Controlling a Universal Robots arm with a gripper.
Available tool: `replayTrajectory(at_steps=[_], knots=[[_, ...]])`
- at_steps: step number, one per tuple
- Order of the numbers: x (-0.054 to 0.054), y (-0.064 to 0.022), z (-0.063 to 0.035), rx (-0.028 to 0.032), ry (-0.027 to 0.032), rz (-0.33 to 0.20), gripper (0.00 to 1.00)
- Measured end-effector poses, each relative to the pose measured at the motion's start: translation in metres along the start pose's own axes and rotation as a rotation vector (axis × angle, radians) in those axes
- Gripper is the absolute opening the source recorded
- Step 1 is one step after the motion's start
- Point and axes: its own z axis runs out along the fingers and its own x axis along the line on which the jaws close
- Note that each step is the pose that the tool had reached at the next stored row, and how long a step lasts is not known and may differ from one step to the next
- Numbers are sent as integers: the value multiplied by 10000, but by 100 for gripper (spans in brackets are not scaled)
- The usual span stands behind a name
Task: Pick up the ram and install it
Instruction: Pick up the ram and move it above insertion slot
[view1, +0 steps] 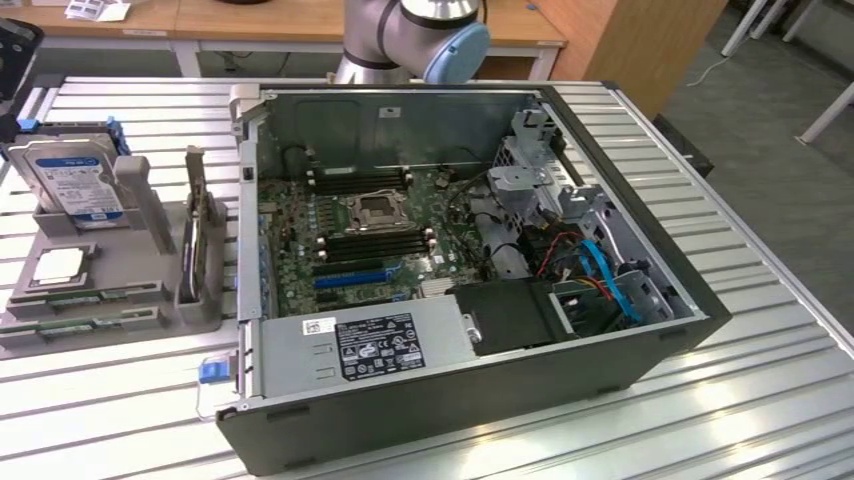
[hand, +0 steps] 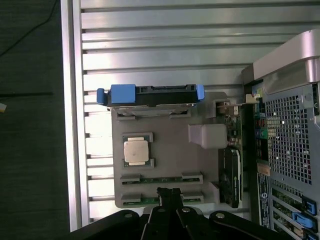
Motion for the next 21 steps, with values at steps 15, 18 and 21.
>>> replayTrajectory(at_steps=[15,18,21], knots=[[11,-139,9,-33,78,-1758,11],[11,-139,19,-44,102,-2308,11],[11,-140,29,-53,126,-2848,11]])
